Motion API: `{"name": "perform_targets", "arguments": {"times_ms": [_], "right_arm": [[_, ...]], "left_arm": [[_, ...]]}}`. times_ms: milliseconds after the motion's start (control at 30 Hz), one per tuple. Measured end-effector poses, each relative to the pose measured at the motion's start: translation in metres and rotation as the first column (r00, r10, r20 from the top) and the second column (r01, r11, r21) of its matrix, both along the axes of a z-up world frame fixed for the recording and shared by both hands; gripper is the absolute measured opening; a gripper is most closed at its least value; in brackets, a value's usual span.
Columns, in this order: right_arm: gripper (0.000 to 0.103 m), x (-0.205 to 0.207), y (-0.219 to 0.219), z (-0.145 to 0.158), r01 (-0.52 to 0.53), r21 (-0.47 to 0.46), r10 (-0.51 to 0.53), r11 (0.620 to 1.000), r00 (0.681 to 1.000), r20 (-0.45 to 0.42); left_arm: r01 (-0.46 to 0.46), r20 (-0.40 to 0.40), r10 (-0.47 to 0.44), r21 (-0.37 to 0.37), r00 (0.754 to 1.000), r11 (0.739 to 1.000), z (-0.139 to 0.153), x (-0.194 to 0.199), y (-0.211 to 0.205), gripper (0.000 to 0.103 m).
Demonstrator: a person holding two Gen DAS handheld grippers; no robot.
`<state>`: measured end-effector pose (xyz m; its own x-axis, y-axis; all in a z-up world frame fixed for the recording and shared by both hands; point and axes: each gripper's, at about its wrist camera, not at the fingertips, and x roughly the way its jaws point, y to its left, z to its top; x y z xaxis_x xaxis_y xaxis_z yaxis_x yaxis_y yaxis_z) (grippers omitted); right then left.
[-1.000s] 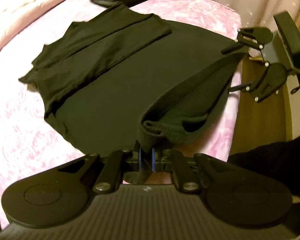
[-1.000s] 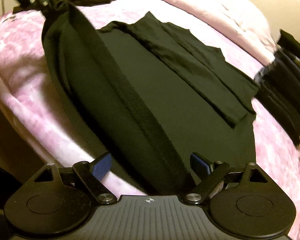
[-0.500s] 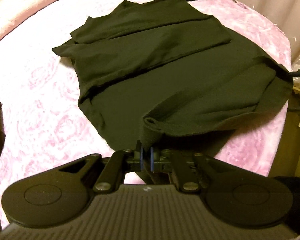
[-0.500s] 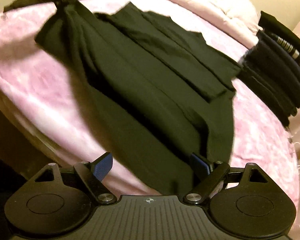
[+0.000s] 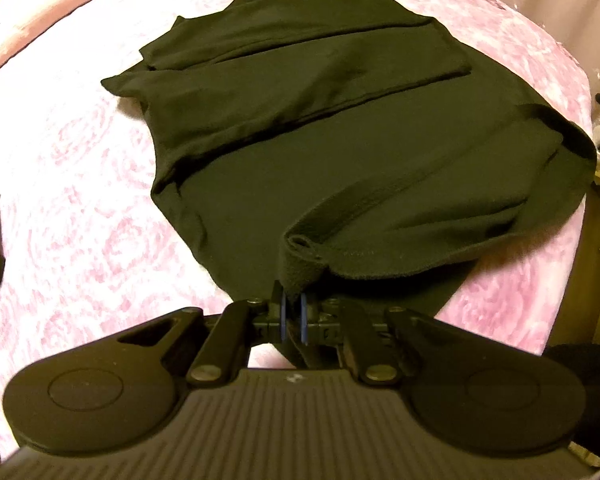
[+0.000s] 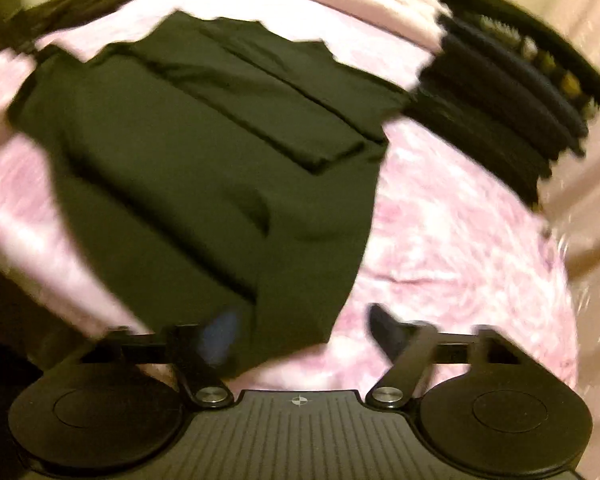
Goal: Fold clothes
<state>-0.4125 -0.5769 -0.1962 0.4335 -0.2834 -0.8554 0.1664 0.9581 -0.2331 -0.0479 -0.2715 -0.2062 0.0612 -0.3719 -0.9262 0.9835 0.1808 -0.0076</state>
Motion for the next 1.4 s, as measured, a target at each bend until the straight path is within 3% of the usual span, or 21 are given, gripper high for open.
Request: {"name": "perform_targets", "arguments": {"times_ms": [100,133,167,200,367,567,633,700,733,767,833,1100,1200,1300,1367,1400], "right_arm": [[0.059,0.016,-0.011,-0.019,0.003,0.070,0.004,0.998,0.996,-0.090],[0.054,0.020,-0.015,-0.023,0.004,0.089,0.007,0.996,0.993,-0.117],[0.017,0.020,-0.020,-0.023,0.016,0.095,-0.004,0.995,0.992,-0.129],[0.000,0.019,-0.025,-0.022,0.029,0.102,-0.015,0.994,0.990,-0.141],[0.000,0.049,-0.096,0.010,0.180,0.261,-0.157,0.948,0.982,-0.108],[0.000,0.094,-0.190,0.049,0.334,0.460,-0.333,0.823,0.939,-0.088],[0.000,0.123,-0.215,0.039,0.326,0.474,-0.327,0.818,0.941,-0.083],[0.000,0.126,-0.217,0.034,0.321,0.471,-0.337,0.822,0.940,-0.053],[0.004,0.128,-0.218,0.031,0.318,0.469,-0.341,0.824,0.939,-0.037],[0.040,0.129,-0.219,0.028,0.316,0.467,-0.346,0.826,0.938,-0.022],[0.084,0.132,-0.221,0.022,0.311,0.463,-0.355,0.830,0.935,0.009],[0.083,0.141,-0.230,0.000,0.300,0.456,-0.397,0.838,0.908,0.132],[0.083,0.128,-0.230,0.003,0.373,0.529,-0.524,0.762,0.835,0.167],[0.083,0.127,-0.231,0.004,0.422,0.564,-0.601,0.710,0.781,0.172],[0.083,0.133,-0.226,0.003,0.419,0.554,-0.584,0.720,0.797,0.156],[0.083,0.138,-0.221,0.002,0.398,0.532,-0.545,0.747,0.826,0.147]], "left_arm": [[-0.013,0.002,0.013,0.016,1.000,1.000,-0.002,-0.002,0.000,0.005],[-0.014,0.002,0.014,0.020,1.000,1.000,-0.001,-0.003,-0.001,0.005],[-0.014,0.003,0.014,0.025,1.000,1.000,-0.001,-0.005,-0.001,0.005],[-0.014,0.004,0.014,0.030,1.000,0.999,0.001,-0.006,0.000,0.005],[-0.068,-0.039,0.069,0.028,0.997,0.997,0.018,-0.001,0.001,0.004],[-0.221,-0.102,0.220,0.006,0.970,0.975,0.038,0.040,-0.020,0.004],[-0.281,-0.114,0.280,0.003,0.953,0.960,0.033,0.063,-0.032,0.004],[-0.326,-0.125,0.324,0.003,0.938,0.945,0.025,0.084,-0.044,0.004],[-0.346,-0.131,0.345,0.010,0.930,0.938,0.017,0.094,-0.049,0.004],[-0.366,-0.135,0.365,0.017,0.921,0.930,0.009,0.102,-0.053,0.004],[-0.403,-0.154,0.403,0.031,0.902,0.915,-0.006,0.116,-0.059,0.005],[-0.473,-0.209,0.462,0.000,0.862,0.881,-0.018,0.130,-0.039,0.007],[-0.493,-0.256,0.473,-0.016,0.843,0.870,-0.018,0.135,-0.025,0.014],[-0.496,-0.289,0.470,-0.021,0.834,0.868,-0.025,0.139,-0.022,0.020],[-0.496,-0.308,0.466,-0.023,0.830,0.868,-0.031,0.141,-0.023,0.024],[-0.491,-0.311,0.461,-0.024,0.831,0.871,-0.035,0.143,-0.024,0.024]]}}
